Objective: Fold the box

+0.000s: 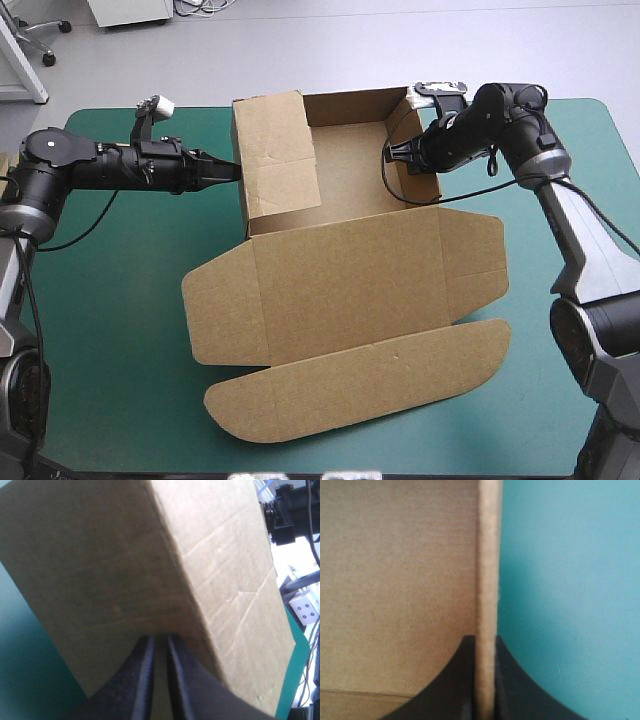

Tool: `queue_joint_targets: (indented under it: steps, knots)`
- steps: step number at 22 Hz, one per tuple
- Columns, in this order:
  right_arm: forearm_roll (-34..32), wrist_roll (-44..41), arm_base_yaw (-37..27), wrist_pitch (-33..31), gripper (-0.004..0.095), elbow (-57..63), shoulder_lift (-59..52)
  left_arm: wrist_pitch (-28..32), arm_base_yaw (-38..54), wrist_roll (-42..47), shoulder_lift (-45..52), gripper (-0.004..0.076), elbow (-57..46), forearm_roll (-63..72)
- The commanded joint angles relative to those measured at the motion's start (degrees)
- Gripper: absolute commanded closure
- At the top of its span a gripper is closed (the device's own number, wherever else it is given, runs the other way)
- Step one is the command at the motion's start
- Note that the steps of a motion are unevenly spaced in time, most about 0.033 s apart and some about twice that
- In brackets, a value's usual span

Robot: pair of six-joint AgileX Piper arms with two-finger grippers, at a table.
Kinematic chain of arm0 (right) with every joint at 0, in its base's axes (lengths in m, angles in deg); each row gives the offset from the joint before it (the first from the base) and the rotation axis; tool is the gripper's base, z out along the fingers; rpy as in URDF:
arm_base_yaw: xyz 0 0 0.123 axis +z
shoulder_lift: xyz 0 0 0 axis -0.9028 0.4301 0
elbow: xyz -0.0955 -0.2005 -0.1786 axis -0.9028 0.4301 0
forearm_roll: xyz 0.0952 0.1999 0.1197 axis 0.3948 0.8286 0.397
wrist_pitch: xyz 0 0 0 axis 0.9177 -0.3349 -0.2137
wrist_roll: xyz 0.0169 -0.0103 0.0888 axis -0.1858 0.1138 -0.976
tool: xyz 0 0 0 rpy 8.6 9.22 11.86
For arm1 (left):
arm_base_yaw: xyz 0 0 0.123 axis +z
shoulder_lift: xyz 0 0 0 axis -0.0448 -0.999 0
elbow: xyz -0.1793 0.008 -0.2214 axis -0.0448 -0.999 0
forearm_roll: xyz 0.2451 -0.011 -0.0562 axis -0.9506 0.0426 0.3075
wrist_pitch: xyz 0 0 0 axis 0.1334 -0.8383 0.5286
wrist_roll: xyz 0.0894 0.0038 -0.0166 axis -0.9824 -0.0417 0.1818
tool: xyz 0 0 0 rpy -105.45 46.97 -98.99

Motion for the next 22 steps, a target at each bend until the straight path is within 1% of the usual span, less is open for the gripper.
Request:
queue_joint_targets:
  steps: [1,4,6,8,11,15,22]
  knots:
    - [2.93,-0.38,0.38,2.52,0.0926,-1.78,-3.31,-1.46,-0.32,0.42,2.72,0.0518,1.33,4.69]
    - [2.93,-0.38,0.38,2.18,0.0926,-1.78,-2.90,-1.46,-0.32,2.14,2.72,0.0384,1.33,5.30]
    - [2.72,-0.38,0.41,2.10,0.0926,-1.78,-2.64,-1.46,-0.32,2.88,2.72,0.0322,1.33,5.69]
    - [2.35,-0.38,0.65,2.50,0.0926,-1.78,-2.25,-1.52,-0.32,3.16,2.72,0.0279,1.33,7.50]
    - [1.53,-1.01,1.42,2.85,0.0926,-1.78,-1.57,-1.40,-0.32,3.16,2.72,0.0272,1.43,9.14]
    - [0.80,-2.19,2.20,4.83,0.0926,-1.78,-1.15,-1.24,-0.32,3.25,2.72,0.0272,1.43,8.95]
    - [0.97,-3.65,3.10,5.96,0.0926,-1.78,-0.65,2.52,-0.32,7.69,2.72,0.0272,1.43,-1.45]
